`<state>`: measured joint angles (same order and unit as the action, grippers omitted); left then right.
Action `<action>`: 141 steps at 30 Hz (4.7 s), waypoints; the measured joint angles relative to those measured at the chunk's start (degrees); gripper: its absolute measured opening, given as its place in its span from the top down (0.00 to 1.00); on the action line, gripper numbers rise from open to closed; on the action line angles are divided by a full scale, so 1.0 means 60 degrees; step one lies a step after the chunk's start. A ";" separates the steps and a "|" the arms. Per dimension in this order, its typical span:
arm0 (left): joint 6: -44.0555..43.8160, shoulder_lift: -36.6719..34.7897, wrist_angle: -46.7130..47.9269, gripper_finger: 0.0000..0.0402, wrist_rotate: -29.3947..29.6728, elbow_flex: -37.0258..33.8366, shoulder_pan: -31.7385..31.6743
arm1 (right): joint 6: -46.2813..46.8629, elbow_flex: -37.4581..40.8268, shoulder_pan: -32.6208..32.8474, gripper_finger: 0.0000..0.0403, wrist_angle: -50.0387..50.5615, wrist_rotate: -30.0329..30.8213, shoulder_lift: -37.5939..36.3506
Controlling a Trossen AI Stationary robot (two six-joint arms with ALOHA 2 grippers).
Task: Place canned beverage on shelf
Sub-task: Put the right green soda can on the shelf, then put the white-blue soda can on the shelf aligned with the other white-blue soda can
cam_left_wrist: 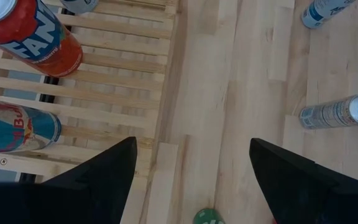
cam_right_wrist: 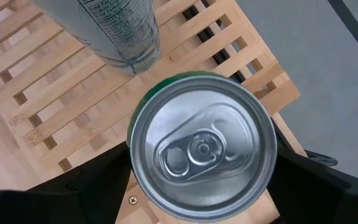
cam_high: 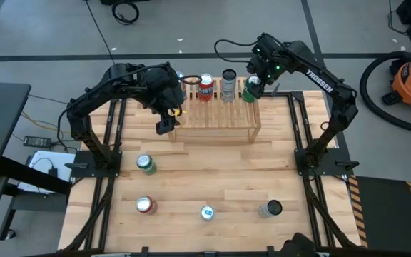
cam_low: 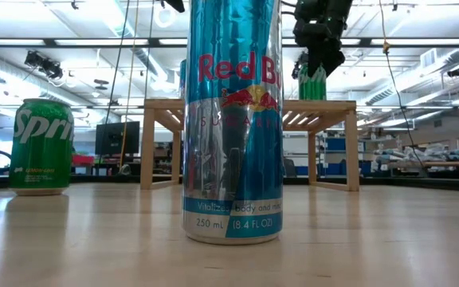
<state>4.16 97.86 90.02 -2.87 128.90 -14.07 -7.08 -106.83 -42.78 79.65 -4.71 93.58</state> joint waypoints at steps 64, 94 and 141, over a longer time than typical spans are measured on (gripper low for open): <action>-0.1365 -0.4857 -0.0669 0.22 0.0382 -0.4531 0.0111 | 0.3041 0.0223 0.2843 0.07 -0.0081 0.0605 -0.4539; -0.3657 -0.8025 -0.5095 0.22 0.0240 -1.1520 0.2887 | 0.9840 0.7243 1.0569 0.07 -0.2658 0.2982 -0.7207; -0.5107 -0.8000 -0.6535 0.22 0.0255 -1.1559 0.3734 | 1.7497 0.6116 1.7641 0.07 -0.2454 0.5535 -0.1081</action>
<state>-26.48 49.87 50.81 -1.34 59.55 8.33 97.90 -70.13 63.06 64.93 28.50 87.10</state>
